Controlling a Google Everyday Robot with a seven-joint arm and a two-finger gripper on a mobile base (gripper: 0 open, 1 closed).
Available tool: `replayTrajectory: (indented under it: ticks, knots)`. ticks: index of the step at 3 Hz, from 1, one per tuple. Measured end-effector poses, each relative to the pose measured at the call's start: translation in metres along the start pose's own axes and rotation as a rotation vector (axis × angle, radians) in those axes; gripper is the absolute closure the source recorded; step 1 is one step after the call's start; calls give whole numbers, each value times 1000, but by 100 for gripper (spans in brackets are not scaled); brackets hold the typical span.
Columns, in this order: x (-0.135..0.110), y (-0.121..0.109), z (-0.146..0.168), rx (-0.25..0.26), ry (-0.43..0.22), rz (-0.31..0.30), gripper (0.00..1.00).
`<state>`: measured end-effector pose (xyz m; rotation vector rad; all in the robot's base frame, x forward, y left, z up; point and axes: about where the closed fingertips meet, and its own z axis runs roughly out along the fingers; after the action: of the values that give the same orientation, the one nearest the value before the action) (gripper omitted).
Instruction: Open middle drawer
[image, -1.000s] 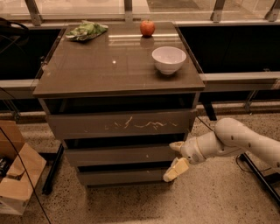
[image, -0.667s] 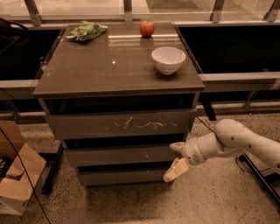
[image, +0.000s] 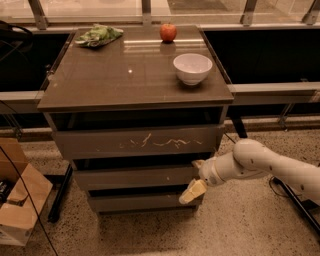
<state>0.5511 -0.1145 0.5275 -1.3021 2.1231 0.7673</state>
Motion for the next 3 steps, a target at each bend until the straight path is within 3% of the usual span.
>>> replayTrajectory:
  ticks: [1,2,3]
  knots:
    - [3,-34,19,68,17,-18,0]
    - [13,-66,40,86,26,-1,0]
    - [27,-99,67,63,24,35,0]
